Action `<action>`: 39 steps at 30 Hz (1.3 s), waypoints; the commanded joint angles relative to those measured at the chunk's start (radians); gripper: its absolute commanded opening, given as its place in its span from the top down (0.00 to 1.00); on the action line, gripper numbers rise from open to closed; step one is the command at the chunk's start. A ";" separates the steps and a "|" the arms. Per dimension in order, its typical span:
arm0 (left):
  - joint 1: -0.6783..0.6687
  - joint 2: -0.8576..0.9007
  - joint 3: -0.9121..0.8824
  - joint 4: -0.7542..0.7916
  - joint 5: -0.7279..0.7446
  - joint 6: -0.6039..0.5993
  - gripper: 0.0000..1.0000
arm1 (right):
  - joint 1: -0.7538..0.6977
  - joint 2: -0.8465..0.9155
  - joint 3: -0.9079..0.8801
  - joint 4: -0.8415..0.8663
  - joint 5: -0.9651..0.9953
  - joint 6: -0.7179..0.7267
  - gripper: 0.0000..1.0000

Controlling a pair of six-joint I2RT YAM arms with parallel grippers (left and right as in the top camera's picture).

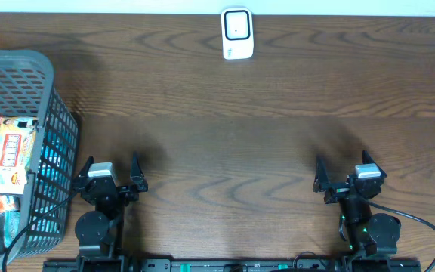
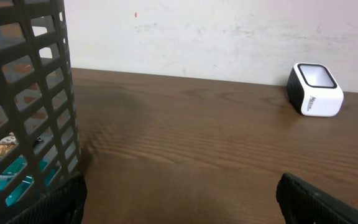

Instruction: Scan the item barcode

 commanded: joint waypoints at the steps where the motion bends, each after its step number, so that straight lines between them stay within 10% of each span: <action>1: 0.005 -0.006 -0.034 -0.012 0.010 -0.013 0.02 | 0.002 -0.006 -0.001 -0.004 0.005 0.014 0.01; 39: 0.005 -0.006 -0.034 -0.013 0.010 -0.013 0.02 | 0.002 -0.006 -0.001 -0.004 0.005 0.014 0.01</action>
